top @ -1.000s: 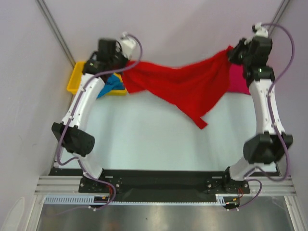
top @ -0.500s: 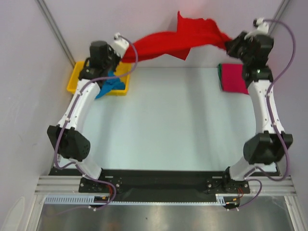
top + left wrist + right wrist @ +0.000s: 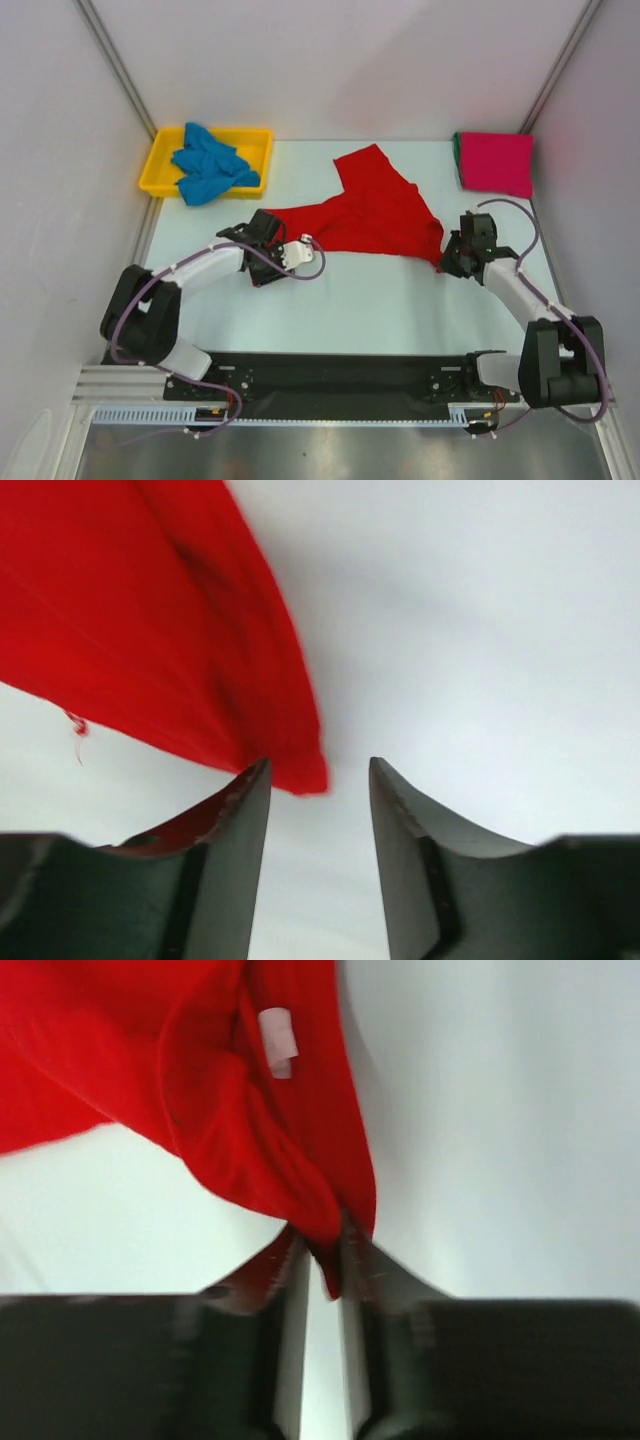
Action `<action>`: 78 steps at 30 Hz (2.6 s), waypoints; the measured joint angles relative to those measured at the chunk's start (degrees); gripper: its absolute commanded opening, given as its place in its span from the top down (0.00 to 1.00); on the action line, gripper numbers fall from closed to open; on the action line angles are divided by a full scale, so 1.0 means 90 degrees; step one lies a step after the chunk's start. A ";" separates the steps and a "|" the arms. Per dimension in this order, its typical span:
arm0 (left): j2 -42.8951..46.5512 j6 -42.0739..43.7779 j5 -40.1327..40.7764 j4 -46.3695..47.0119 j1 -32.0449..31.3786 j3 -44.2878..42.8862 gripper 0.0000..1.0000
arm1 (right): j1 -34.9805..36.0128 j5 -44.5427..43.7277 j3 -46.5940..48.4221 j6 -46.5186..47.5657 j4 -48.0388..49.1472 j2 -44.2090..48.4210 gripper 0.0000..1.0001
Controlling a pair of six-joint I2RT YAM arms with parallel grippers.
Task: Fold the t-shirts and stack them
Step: Flatten the tshirt out
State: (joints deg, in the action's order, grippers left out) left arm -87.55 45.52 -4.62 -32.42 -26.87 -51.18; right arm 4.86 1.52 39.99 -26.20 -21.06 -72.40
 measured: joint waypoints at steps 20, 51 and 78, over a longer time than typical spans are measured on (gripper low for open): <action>0.0814 -0.0614 0.0119 -0.0546 0.0250 0.0308 0.43 | 0.0158 -0.0109 0.2392 0.0775 -0.1027 -0.1433 0.48; 0.1324 -0.1217 0.0525 -0.0391 0.1603 -0.1724 1.00 | -0.0308 -0.0272 0.4184 0.1319 -0.2215 -0.0814 1.00; -0.2691 -0.2458 0.0733 -0.1302 0.2569 -1.0047 1.00 | -0.1447 0.1229 1.2274 -0.0148 -0.1804 -0.5520 1.00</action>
State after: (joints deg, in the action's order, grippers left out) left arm -111.77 23.40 1.98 -44.14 -3.75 -141.60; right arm -8.16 12.58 150.45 -27.53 -37.30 -122.08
